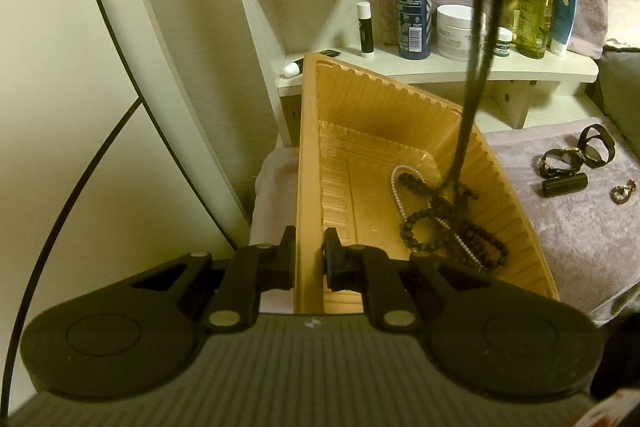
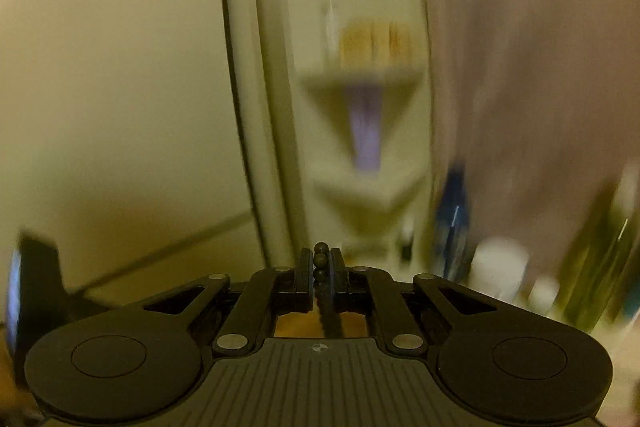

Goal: Organize jewelry
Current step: 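Lower the strand into the tray and open the right gripper, then move the right gripper to the brown bead bracelet on the towel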

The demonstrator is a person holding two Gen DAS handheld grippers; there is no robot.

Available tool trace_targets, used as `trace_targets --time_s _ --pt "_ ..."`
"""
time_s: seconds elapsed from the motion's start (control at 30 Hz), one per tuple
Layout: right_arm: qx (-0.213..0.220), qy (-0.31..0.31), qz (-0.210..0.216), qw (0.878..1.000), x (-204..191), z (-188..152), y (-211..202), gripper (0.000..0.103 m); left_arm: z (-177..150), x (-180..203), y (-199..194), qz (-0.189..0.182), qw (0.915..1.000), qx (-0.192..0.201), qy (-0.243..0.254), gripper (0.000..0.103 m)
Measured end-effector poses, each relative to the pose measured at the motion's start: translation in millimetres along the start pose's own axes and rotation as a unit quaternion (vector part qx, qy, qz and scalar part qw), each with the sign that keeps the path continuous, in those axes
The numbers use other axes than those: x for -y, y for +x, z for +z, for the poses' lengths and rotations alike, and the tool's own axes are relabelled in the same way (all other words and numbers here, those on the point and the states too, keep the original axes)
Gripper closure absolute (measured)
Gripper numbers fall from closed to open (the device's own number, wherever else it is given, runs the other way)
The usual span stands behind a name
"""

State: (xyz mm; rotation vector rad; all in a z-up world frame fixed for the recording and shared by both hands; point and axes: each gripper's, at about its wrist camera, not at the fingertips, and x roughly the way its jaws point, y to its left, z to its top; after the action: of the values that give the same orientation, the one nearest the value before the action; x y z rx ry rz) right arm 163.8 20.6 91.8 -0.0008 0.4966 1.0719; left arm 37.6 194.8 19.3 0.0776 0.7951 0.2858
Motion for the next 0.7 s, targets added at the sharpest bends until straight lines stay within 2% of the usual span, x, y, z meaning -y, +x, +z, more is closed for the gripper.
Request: trace_targets --time_s 0.2,0.4,0.47,0.5,0.53,0.7 --pt "-0.060 0.058 0.013 0.996 21 -40 20 0.096 0 -1 1 -0.001 1.0000 0.000 0.001 0.091" --pt "-0.105 0.068 0.031 0.992 23 -67 27 0.095 1 -1 0 0.000 1.0000 0.000 0.001 0.091" --pt "-0.113 0.068 0.024 0.991 20 -77 23 0.082 1 -1 0 0.000 1.0000 0.000 0.002 0.091" --pt "-0.115 0.071 0.020 0.991 20 -81 21 0.049 1 -1 0 -0.001 1.0000 0.000 0.002 0.091" --pt "-0.112 0.075 0.019 0.991 20 -86 18 0.025 1 -1 0 -0.001 1.0000 0.000 0.002 0.091" --pt "-0.092 0.078 -0.004 0.993 25 -98 -1 0.025 1 -1 0 0.000 1.0000 0.000 0.003 0.091"
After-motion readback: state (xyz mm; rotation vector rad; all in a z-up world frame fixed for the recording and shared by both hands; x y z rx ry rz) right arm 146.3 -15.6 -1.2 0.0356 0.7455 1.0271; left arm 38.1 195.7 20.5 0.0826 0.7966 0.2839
